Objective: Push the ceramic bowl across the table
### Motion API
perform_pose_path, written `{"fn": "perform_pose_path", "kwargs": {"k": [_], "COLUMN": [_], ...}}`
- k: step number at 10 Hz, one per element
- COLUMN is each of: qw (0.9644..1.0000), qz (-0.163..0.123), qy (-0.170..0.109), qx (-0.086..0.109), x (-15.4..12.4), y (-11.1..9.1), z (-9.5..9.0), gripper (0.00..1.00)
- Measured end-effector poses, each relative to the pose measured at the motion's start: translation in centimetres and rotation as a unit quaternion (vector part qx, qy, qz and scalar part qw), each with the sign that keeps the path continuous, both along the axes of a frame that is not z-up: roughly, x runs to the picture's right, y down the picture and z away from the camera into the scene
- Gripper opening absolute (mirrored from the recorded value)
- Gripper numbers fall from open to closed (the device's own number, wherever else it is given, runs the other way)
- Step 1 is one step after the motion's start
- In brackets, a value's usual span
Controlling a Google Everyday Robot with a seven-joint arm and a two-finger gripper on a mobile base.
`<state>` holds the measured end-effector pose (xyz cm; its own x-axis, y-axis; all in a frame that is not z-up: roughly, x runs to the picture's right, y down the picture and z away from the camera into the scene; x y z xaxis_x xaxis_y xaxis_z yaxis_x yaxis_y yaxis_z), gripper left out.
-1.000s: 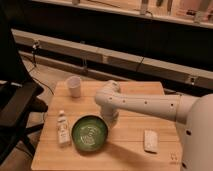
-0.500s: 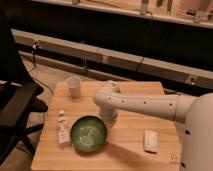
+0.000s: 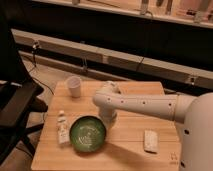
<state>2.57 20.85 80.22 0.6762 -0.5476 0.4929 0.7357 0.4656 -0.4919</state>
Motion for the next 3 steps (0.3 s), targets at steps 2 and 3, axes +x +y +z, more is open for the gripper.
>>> {"fn": "perform_pose_path", "kwargs": {"k": [2,3], "qw": [1.0,1.0], "qz": [-0.003,-0.005], "qy": [-0.002,-0.004], "qx": [0.0,0.0], "x": [-0.12,-0.22], "y": [0.03,0.05], "z": [0.0,-0.01], "gripper": [0.0,0.0]}}
